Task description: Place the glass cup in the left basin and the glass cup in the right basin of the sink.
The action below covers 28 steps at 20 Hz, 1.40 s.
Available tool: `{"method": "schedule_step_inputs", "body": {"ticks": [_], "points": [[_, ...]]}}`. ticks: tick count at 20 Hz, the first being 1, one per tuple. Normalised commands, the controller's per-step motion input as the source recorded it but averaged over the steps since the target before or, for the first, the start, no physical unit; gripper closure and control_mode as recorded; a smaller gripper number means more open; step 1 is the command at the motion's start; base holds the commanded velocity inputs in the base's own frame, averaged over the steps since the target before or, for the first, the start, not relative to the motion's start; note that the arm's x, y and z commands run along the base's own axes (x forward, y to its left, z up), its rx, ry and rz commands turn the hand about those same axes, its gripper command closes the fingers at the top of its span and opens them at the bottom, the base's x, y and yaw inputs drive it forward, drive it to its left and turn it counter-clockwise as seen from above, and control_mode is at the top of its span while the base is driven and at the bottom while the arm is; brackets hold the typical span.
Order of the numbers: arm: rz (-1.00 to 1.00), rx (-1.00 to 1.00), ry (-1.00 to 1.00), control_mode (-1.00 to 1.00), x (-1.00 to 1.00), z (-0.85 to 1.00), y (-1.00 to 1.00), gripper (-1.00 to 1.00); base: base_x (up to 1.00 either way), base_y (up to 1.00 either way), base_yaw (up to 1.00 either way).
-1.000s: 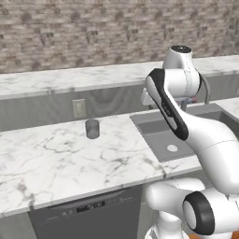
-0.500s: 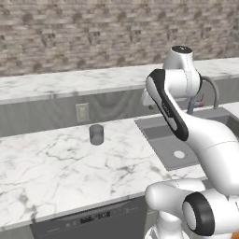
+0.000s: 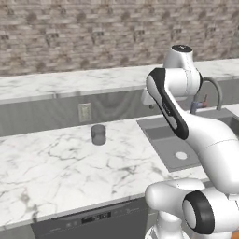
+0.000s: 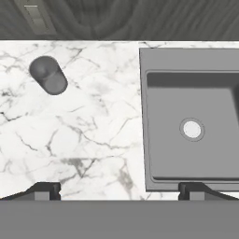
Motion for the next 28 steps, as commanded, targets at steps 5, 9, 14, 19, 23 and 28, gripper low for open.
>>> {"method": "schedule_step_inputs", "body": {"ticks": [5, 9, 14, 19, 23, 28], "points": [[0.0, 0.0, 0.0, 1.0, 0.0, 0.0, 0.0, -1.0, 0.08, 0.04, 0.03], [0.0, 0.0, 0.0, 1.0, 0.0, 0.0, 0.0, -1.0, 0.0, 0.0, 0.0], [0.0, 0.0, 0.0, -1.0, 0.0, 0.0, 0.0, -1.0, 0.0, 0.0, 0.0], [0.0, 0.0, 0.0, -1.0, 0.0, 0.0, 0.0, -1.0, 0.0, 0.0, 0.0], [0.0, -0.05, 0.02, -1.0, 0.21, -0.05, 0.28, -1.0, 0.0, 0.0, 0.0], [0.0, -0.01, 0.04, -1.0, 0.31, -0.07, 0.33, -1.0, 0.0, 0.0, 0.0]]}}
